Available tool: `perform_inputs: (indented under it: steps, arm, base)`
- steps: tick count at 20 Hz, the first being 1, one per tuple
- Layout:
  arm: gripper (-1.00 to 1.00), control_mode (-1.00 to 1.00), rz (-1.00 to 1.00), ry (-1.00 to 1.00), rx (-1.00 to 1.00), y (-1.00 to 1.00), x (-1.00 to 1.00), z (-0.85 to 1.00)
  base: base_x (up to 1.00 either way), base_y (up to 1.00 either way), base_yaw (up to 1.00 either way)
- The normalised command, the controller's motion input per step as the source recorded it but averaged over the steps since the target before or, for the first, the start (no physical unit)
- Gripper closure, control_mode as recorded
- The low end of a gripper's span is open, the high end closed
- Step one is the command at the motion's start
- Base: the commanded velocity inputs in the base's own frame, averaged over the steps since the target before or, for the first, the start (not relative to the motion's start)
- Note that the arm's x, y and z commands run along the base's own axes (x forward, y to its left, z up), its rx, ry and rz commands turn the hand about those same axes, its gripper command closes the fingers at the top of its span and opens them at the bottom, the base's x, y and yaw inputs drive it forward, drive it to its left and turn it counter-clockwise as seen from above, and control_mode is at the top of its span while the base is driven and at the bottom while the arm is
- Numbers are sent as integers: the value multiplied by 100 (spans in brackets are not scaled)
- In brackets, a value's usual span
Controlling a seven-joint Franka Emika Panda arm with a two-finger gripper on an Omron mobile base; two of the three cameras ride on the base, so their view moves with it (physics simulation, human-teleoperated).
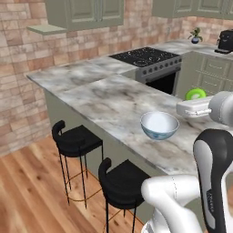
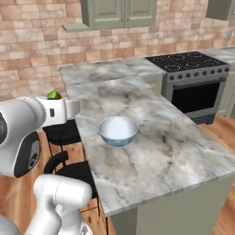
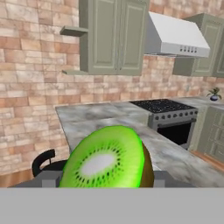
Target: Retrieve the kiwi and pear from the fridge and place them into the bowl on the dining table.
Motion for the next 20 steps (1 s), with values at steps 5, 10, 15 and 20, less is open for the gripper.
perform_inputs:
  steps: [5,10,15,20]
  arm:
    - [100,100,0,0,0,0,0,0]
    - [100,100,0,0,0,0,0,0]
    - [100,100,0,0,0,0,0,0]
    - [100,-100,-2,28,-1,0,74,-2]
  base:
    - [100,0,0]
    - [77,1,0]
    - [41,0,0]
    - [0,0,0]
